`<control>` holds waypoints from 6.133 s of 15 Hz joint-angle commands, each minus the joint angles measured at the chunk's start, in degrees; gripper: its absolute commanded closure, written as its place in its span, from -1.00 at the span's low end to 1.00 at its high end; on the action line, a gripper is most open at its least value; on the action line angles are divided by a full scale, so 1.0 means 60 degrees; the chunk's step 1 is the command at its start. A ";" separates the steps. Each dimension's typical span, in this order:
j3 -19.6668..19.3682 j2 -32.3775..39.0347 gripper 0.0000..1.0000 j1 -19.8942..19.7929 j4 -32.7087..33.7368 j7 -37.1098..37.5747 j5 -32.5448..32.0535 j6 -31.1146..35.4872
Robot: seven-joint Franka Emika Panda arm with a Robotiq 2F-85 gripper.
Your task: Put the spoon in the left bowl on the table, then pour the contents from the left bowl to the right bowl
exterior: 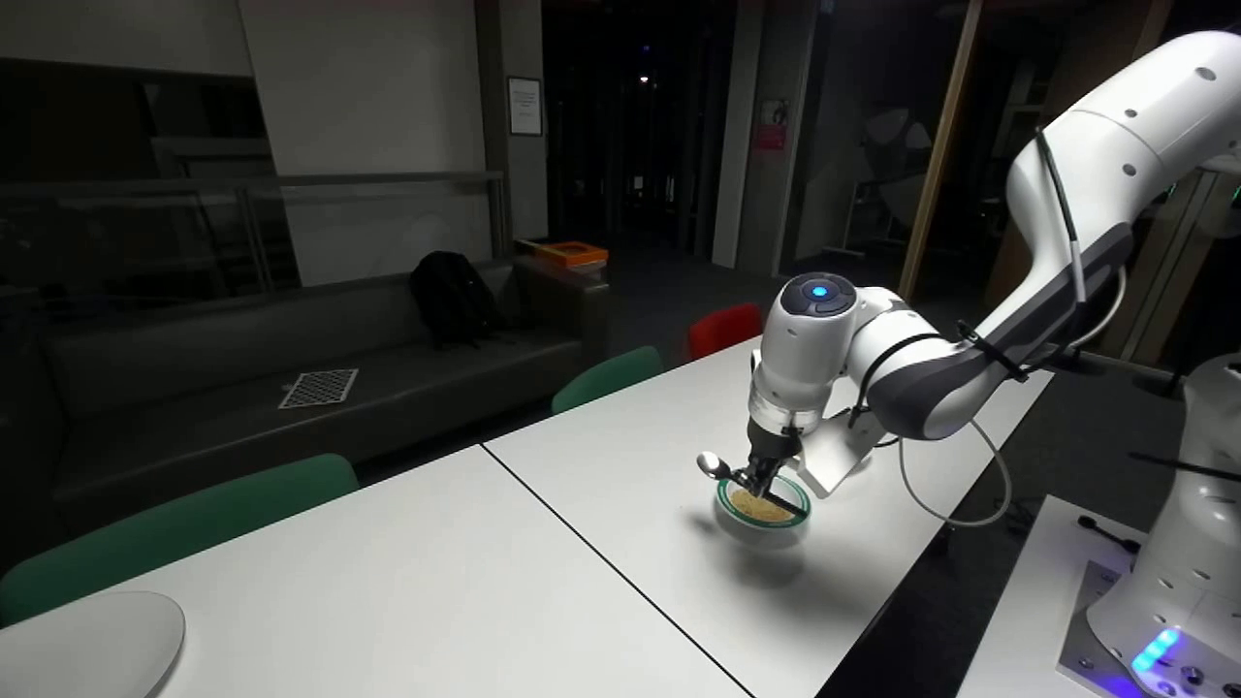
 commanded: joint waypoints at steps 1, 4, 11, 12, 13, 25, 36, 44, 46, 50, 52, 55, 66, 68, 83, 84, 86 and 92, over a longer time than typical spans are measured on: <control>-0.0181 0.0190 0.94 -0.0017 0.0111 0.0304 0.0261 0.0714; -0.0293 0.0478 0.94 -0.0019 0.0231 0.0124 0.0606 0.1227; -0.0315 0.1212 0.94 -0.0131 0.0507 -0.1485 0.2807 0.2068; -0.0338 0.1307 0.94 -0.0131 0.0551 -0.1747 0.3087 0.2122; -0.0356 0.1381 0.94 -0.0129 0.0597 -0.1995 0.3355 0.2160; -0.1012 0.1821 0.94 0.0781 0.0350 -0.2195 0.2509 0.2420; -0.1170 0.1877 0.94 0.1027 0.0420 -0.1885 0.2347 0.2477; -0.2299 0.1892 0.94 0.1891 0.0325 -0.0274 -0.0100 0.3606; -0.2449 0.1952 0.94 0.1999 0.0343 0.0118 -0.0558 0.3673; -0.2458 0.2132 0.94 0.1962 0.0397 0.0673 -0.0985 0.3719; -0.2390 0.2288 0.94 0.1890 0.0426 0.0745 -0.0865 0.3764; -0.2367 0.2521 0.94 0.1863 0.0482 0.0664 -0.0690 0.3816; -0.2487 0.3191 0.94 0.1931 0.0720 0.0442 -0.0402 0.3741; -0.2512 0.3260 0.94 0.1940 0.0769 0.0428 -0.0385 0.3737; -0.2443 0.2552 -1.00 0.1884 0.0738 0.0205 0.0053 0.3420; -0.2522 0.2474 -1.00 0.1969 0.0794 0.0267 -0.0061 0.3283; -0.2742 0.2384 -1.00 0.2202 0.0937 0.0507 -0.0492 0.2821; -0.2588 0.2727 -1.00 0.2359 0.1460 0.0691 -0.1714 0.0209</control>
